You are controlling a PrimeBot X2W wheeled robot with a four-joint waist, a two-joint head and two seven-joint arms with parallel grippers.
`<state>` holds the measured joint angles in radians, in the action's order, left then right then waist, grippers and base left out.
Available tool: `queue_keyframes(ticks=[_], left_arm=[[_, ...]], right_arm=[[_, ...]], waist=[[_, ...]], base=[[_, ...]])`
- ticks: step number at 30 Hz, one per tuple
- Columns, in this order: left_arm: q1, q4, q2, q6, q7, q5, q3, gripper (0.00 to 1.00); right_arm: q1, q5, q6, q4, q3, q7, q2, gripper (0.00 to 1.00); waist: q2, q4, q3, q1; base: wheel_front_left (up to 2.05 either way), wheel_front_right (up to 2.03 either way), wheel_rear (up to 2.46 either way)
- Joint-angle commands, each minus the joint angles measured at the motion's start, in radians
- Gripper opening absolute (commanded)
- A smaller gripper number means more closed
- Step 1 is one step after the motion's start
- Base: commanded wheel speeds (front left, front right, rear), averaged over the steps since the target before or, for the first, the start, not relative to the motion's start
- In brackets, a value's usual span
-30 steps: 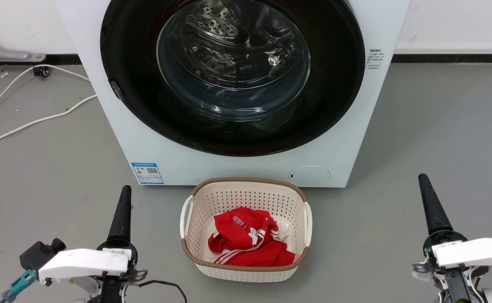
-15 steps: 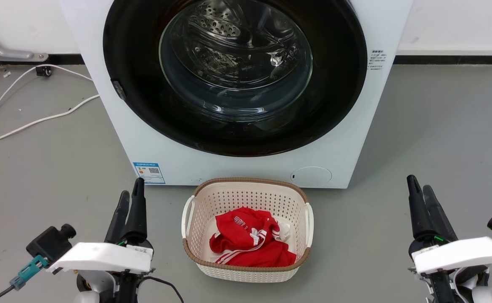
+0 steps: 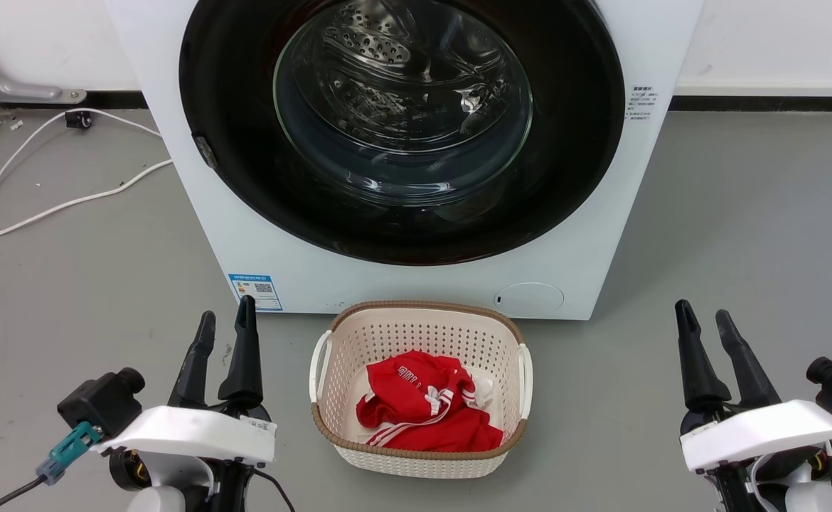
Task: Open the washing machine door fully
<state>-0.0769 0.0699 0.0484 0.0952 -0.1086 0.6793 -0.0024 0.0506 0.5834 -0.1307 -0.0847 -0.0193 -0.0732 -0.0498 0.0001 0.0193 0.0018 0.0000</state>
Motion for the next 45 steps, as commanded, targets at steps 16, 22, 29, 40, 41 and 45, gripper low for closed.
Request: queue_keyframes(ticks=[16, 22, 29, 40, 41, 45], left_arm=[[0.005, -0.014, 0.014, -0.014, -0.05, -0.228, -0.042, 1.0], [0.008, -0.017, 0.017, -0.023, -0.066, -0.292, -0.052, 1.0], [0.007, -0.021, 0.023, -0.031, -0.081, -0.362, -0.067, 1.0], [0.01, -0.022, 0.027, -0.048, -0.109, -0.465, -0.085, 1.0], [0.011, -0.022, 0.027, -0.049, -0.11, -0.472, -0.086, 1.0], [0.013, -0.022, 0.027, -0.052, -0.118, -0.5, -0.09, 1.0]], right_arm=[[-0.014, -0.238, 0.0, 0.042, 0.006, -0.003, -0.002, 1.0], [-0.022, -0.304, 0.0, 0.047, 0.003, -0.002, -0.002, 1.0], [-0.025, -0.373, 0.0, 0.048, 0.007, 0.0, -0.001, 1.0], [-0.026, -0.464, 0.0, 0.038, 0.003, -0.009, -0.001, 1.0], [-0.027, -0.469, 0.0, 0.038, 0.003, -0.01, -0.001, 1.0], [-0.027, -0.496, 0.0, 0.039, 0.005, -0.014, -0.001, 1.0]], waist=[[-0.0001, 0.003, -0.005, 0.0], [-0.0001, 0.004, -0.007, 0.0], [-0.0001, 0.004, -0.005, 0.0], [-0.0001, 0.006, -0.004, 0.0], [-0.0001, 0.007, -0.004, 0.0], [-0.0001, 0.007, -0.004, 0.0]], base=[[0.0, 0.0, 0.0], [0.0, 0.0, 0.0], [0.0, 0.0, 0.0], [0.0, 0.0, 0.0], [0.0, 0.0, 0.0], [0.0, 0.0, 0.0]])
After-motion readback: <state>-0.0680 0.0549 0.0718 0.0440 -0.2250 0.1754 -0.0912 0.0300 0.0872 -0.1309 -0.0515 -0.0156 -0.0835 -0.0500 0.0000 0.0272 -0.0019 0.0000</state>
